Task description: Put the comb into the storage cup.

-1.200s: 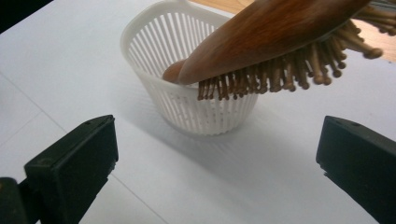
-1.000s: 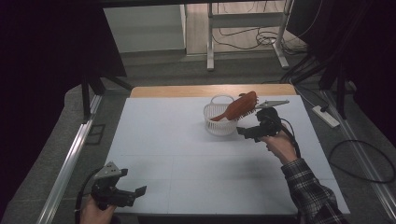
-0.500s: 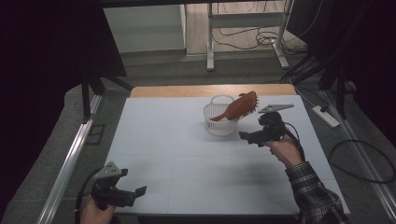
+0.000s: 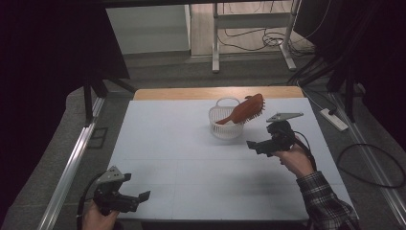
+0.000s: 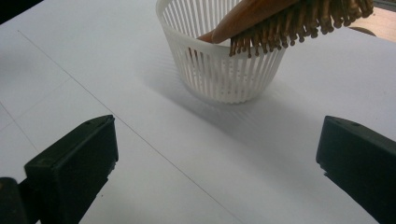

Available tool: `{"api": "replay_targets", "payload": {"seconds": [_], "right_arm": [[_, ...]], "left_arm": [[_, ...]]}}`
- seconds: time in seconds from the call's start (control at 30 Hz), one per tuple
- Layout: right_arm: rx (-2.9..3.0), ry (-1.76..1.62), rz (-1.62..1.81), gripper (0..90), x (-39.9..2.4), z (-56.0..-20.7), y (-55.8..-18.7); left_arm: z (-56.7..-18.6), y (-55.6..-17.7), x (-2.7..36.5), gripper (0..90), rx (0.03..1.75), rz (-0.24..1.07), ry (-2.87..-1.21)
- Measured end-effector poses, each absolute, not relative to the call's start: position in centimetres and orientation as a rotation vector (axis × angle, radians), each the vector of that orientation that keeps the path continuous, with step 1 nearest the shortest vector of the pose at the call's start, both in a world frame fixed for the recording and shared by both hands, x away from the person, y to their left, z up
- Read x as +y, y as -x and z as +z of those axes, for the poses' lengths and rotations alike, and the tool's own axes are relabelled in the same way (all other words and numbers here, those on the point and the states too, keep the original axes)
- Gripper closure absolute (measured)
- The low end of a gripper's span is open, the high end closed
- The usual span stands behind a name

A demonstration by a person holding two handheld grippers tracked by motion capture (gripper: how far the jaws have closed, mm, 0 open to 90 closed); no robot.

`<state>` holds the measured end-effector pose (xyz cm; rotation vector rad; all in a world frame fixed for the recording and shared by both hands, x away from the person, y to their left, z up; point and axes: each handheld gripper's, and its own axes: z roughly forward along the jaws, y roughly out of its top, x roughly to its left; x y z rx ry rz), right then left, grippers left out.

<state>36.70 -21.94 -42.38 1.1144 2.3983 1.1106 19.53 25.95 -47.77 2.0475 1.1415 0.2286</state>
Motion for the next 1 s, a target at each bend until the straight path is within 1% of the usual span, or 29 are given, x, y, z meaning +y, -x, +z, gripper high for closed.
{"api": "replay_targets", "payload": {"seconds": [1.0], "right_arm": [[2.411, -1.081, 1.075, 0.0, -24.0, -43.3, -33.3]], "left_arm": [[-47.8, -19.5, 25.9, 0.9, 1.135, 0.228, -2.054]]}}
